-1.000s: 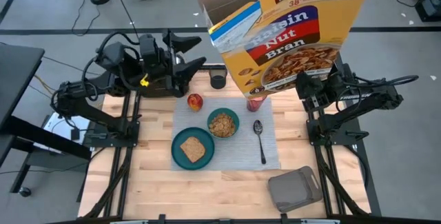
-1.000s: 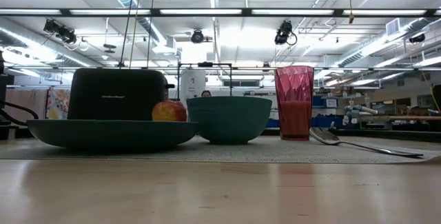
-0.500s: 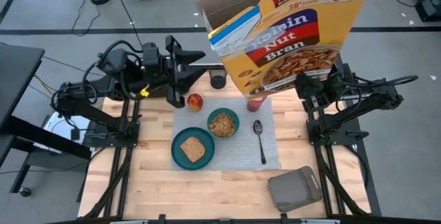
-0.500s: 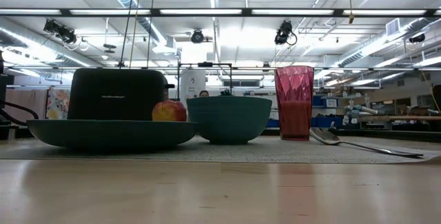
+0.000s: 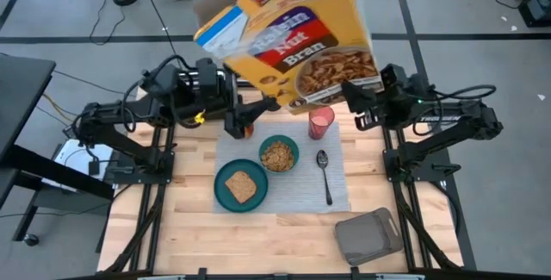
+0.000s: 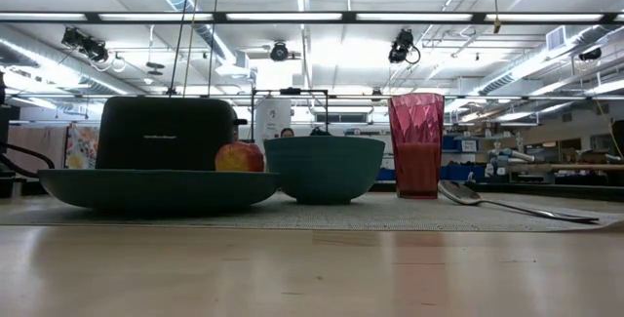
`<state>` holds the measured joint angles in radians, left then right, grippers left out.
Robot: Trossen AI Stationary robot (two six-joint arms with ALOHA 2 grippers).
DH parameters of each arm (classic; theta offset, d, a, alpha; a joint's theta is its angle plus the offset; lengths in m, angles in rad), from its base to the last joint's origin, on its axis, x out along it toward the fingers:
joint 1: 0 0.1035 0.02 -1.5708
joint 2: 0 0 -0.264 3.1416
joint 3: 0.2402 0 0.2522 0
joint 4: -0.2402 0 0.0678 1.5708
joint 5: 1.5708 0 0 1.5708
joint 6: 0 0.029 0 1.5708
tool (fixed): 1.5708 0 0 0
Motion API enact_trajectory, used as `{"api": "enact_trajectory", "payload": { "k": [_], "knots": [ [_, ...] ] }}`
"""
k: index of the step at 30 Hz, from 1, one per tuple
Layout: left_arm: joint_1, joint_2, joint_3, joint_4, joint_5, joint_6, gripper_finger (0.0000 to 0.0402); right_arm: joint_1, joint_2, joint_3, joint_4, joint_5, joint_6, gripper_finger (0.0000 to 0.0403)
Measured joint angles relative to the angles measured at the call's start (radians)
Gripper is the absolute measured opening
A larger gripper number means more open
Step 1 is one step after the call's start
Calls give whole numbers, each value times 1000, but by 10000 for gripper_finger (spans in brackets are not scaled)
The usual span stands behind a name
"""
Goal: Arrange a breakfast setting
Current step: Pour the cereal from the yellow cereal box into the green bowl
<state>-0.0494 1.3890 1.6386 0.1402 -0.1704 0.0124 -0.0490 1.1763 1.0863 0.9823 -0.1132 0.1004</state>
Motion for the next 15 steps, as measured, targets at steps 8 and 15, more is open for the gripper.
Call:
{"api": "enact_trajectory", "payload": {
  "k": [8, 15],
  "knots": [
    [20, 6, 2, 47, 17, 9, 393, -39, 17, 0, -54, -63, 57, 201],
    [29, 5, 2, 132, 16, 0, 346, -39, 21, 0, -74, -66, 30, 201]
  ]
}}
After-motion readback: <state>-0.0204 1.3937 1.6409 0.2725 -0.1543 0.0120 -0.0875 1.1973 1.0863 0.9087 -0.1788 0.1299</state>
